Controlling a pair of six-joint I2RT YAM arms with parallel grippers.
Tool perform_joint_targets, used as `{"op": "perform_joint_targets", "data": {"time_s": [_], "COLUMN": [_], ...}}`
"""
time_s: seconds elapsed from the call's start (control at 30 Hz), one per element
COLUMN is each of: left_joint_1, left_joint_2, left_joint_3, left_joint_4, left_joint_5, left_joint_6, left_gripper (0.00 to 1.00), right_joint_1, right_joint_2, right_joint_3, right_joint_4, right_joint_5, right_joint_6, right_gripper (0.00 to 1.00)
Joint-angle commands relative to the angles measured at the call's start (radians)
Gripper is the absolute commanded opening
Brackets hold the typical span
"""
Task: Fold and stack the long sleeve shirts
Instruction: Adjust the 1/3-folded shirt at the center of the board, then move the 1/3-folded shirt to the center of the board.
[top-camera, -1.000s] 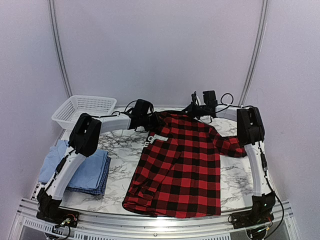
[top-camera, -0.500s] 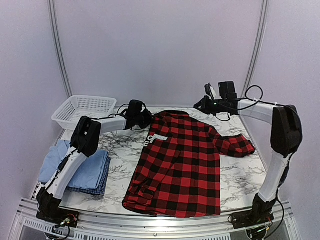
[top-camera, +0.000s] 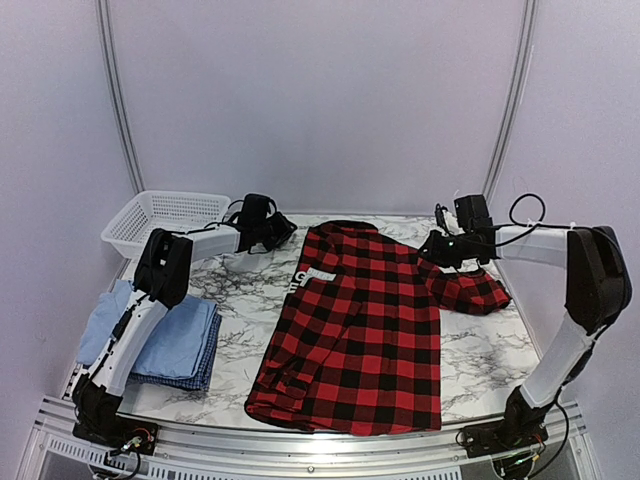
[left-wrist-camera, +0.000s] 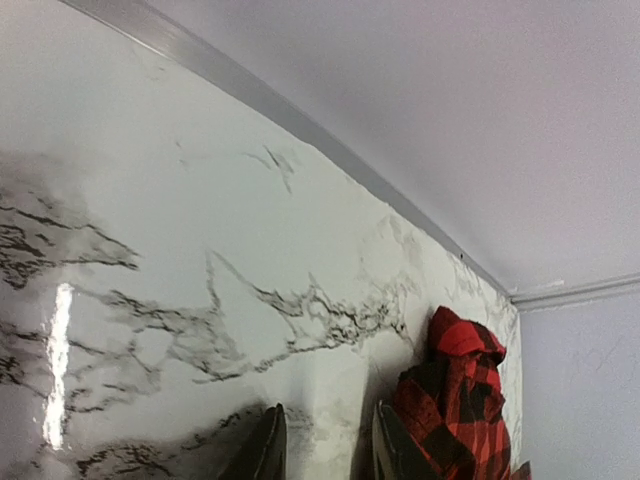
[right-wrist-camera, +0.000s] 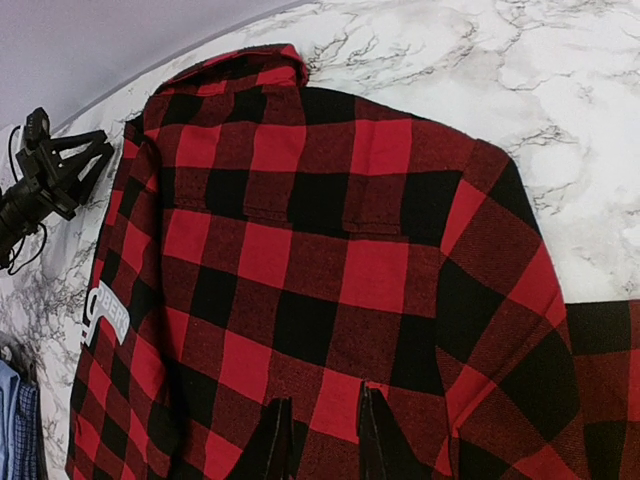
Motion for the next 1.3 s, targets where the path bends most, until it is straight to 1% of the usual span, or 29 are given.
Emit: {"op": "perform_joint_targets", "data": {"time_s": [0.0,0.1,0.33,0.47,0.53,0.57,0.7,0.77,1.07,1.17,1.27], "left_joint_1": [-0.034,-0.064,-0.090,-0.101,-0.103,-0.103,-0.095,-0.084,0.010,0.038,0.051], "left_joint_2": [-0.048,-0.047,-0.033,-0.027,-0.030,-0.037,-0.063,-0.072,-0.115,-0.117,-0.091], "left_joint_3": [0.014,0.017,0.015,0.015,0.013,0.006,-0.025,-0.034,-0.066,-0.057,-0.005], "left_joint_4": [-0.113,-0.169,-0.229,-0.238,-0.252,-0.259,-0.260,-0.261,-0.268,-0.268,-0.268], "left_joint_5": [0.034,-0.005,-0.049,-0.047,-0.068,-0.084,-0.140,-0.157,-0.189,-0.177,-0.119], "left_joint_6": [0.153,0.199,0.200,0.198,0.196,0.193,0.187,0.183,0.191,0.189,0.194], "left_gripper": [0.34,0.35,0.34,0.30,0.26,0.20,0.04,0.00,0.00,0.00,0.00], "right_joint_1": [-0.003,-0.003,-0.004,-0.003,-0.003,-0.003,-0.003,-0.003,-0.010,-0.032,-0.087], "right_joint_2": [-0.041,-0.044,-0.074,-0.084,-0.091,-0.095,-0.109,-0.118,-0.116,-0.104,-0.094], "right_joint_3": [-0.013,-0.021,-0.044,-0.049,-0.051,-0.051,-0.051,-0.051,-0.053,-0.053,-0.061], "right_joint_4": [0.017,0.021,0.021,0.020,0.019,0.018,0.011,0.007,-0.005,-0.010,0.004], "right_joint_5": [0.021,0.015,0.014,0.016,0.015,0.015,0.018,0.026,0.102,0.159,0.166], "right_joint_6": [-0.008,-0.007,-0.013,-0.017,-0.019,-0.020,-0.028,-0.031,-0.050,-0.053,-0.038], "right_gripper": [0.19,0.20,0.20,0.20,0.20,0.20,0.20,0.20,0.21,0.20,0.22]}}
